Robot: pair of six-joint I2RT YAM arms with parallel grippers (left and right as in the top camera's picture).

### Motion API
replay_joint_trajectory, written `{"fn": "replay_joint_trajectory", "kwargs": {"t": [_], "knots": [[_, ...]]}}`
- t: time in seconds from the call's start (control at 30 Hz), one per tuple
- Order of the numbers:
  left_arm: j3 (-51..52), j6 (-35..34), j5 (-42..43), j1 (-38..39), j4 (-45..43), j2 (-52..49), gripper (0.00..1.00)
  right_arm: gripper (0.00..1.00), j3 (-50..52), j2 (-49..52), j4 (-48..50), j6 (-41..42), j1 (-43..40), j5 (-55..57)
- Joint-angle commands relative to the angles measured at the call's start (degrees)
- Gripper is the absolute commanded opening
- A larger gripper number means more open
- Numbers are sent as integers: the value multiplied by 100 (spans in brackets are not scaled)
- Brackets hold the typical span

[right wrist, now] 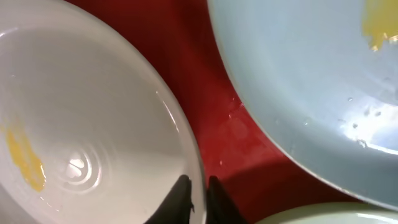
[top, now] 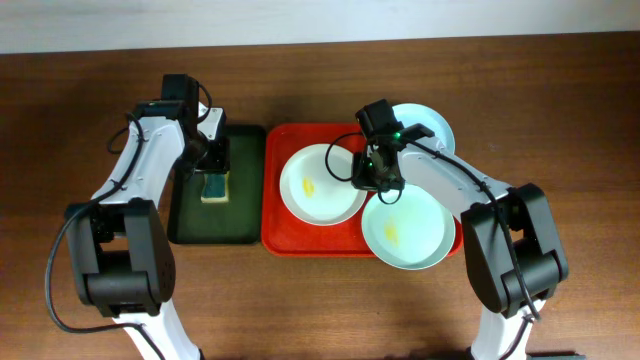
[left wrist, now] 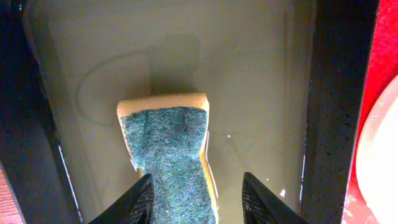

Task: Clean dirty plates on tray and stack at the side
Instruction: 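Close left gripper on the green-and-yellow sponge in the water tray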

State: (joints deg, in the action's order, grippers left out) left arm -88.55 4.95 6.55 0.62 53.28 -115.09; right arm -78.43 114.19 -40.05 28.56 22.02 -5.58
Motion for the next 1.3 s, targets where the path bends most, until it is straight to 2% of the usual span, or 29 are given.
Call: {"fn": "replay_joint_trajectory", "kwargs": {"t": [0.0, 0.27, 0.33, 0.5, 0.57, 0.73, 0.8, 1.0, 1.1, 1.17, 1.2, 1.27], "knots": [[42, 72, -37, -13, -17, -46, 43, 10, -120, 39, -114, 22, 42, 9], [39, 72, -37, -13, -9, -46, 43, 10, -90, 42, -155, 24, 79, 11], [39, 72, -37, -13, -9, -46, 43, 4, -85, 50, -170, 24, 92, 9], [39, 72, -37, -13, -9, -46, 43, 4, -85, 50, -175, 24, 96, 9], [39, 72, -37, -13, -9, -46, 43, 9, -85, 52, -181, 24, 96, 9], [39, 72, -37, -13, -7, -46, 43, 9, -85, 52, -262, 24, 96, 11], [39, 72, -37, -13, -7, -46, 43, 4, -85, 52, -258, 24, 96, 11], [42, 72, -37, -13, -7, -46, 43, 7, 42, 52, -133, 24, 96, 9], [39, 72, -37, -13, -7, -46, 41, 4, 44, 52, -85, 26, 96, 7], [39, 72, -37, -13, -7, -46, 41, 4, 44, 52, -85, 24, 96, 7], [39, 72, -37, -13, -9, -46, 41, 12, 44, 52, -63, 24, 96, 9], [39, 72, -37, -13, -7, -46, 42, 15, 44, 55, -24, 24, 96, 9]]}}
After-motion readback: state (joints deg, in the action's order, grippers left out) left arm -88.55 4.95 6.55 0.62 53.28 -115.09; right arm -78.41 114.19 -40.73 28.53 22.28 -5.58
